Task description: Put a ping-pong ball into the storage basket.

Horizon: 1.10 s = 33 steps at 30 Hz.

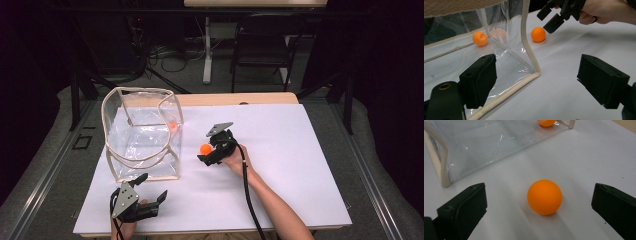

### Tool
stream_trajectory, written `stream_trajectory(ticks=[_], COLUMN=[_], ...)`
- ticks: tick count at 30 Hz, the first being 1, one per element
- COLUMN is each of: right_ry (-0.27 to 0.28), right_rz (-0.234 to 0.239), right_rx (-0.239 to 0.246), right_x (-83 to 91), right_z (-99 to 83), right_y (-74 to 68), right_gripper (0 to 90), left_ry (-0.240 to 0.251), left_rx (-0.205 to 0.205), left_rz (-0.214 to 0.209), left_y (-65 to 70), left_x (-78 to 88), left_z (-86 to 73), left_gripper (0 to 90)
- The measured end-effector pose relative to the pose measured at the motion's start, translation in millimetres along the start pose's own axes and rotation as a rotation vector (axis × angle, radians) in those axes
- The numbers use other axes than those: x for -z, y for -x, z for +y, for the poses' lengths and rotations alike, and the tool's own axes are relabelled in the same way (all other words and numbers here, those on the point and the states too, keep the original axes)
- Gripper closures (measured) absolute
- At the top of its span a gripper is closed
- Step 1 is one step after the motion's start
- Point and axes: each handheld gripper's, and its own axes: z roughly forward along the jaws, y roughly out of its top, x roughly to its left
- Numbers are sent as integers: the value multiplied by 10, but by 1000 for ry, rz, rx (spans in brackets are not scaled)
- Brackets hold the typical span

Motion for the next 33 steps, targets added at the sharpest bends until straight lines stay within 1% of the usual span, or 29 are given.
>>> stream_trajectory(ticks=[1,5,7,9,11,13,14,18,21,24,28,31,33], right_ry=[1,3,-3,-3,-7,-6,-7,-26,-30,-36,-47,-51,-63], right_rz=[-2,6,2,-1,-7,-14,-17,-41,-48,-58,-72,-68,-65], right_rx=[7,1,12,6,0,1,-3,4,3,12,7,8,8], right_x=[-16,-65,-82,-93,-94,-93,-97,-108,-111,-110,-127,-146,-153], right_z=[0,-3,-4,-10,-17,-21,-24,-34,-33,-32,-41,-51,-53], right_y=[2,-3,-19,-11,-9,-2,6,1,-6,-18,-16,-15,-23], right_gripper=[0,0,0,2,55,87,135,179,229,265,313,339,361], left_ry=[-2,0,1,-3,-3,-4,-4,-4,-6,-9,-8,-9,-11], left_rx=[-1,2,-3,0,3,1,5,2,9,3,7,7,3], left_rz=[-1,1,-3,-2,-4,-3,-2,-3,-3,-9,-6,-9,-12], left_y=[-1,0,0,-2,-1,-7,-10,-10,-12,-13,-17,-17,-15], left_x=[-1,1,0,-4,-4,-1,-3,-2,-15,-17,-16,-19,-22], left_z=[-1,-1,1,-1,-4,-6,-7,-8,-13,-14,-17,-18,-18], left_gripper=[156,156,156,156,156,156,156,156,156,156,156,156,156])
